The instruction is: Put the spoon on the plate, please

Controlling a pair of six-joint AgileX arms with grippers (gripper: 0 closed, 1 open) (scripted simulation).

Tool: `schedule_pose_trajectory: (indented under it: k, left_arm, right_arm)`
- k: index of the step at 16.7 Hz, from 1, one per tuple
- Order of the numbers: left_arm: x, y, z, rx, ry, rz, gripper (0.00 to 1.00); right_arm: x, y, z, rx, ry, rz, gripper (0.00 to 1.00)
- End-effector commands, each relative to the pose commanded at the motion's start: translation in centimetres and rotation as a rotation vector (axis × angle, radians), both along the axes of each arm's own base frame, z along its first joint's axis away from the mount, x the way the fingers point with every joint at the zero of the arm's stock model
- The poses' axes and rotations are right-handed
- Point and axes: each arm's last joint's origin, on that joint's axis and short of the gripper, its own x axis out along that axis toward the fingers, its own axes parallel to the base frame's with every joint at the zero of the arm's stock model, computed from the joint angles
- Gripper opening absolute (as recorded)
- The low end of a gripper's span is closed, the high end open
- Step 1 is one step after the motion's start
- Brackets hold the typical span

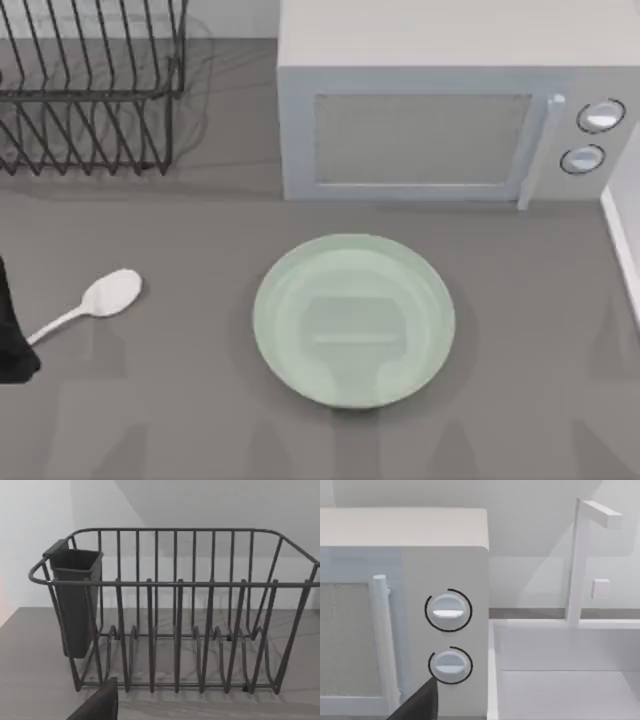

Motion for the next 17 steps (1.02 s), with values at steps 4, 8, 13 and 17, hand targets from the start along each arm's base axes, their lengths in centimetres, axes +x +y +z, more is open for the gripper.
schedule_pose_trajectory:
  k: [4, 8, 13, 17]
  left_arm:
    - [0.0, 0.0, 0.5, 0.024, 0.029, 0.000, 1.00]
    - [0.7, 0.1, 3.0, 0.150, 0.201, -0.011, 1.00]
    - [4.7, 0.2, 5.8, 0.377, 0.627, -0.114, 1.00]
    - [9.8, 0.5, 5.9, 0.539, 1.001, -0.293, 1.00]
  right_arm:
    - [0.0, 0.0, 0.0, 0.000, 0.000, 0.000, 1.00]
    - [0.0, 0.0, 0.0, 0.000, 0.000, 0.000, 1.00]
    - [0.0, 0.0, 0.0, 0.000, 0.000, 0.000, 1.00]
    - [0.0, 0.0, 0.0, 0.000, 0.000, 0.000, 1.00]
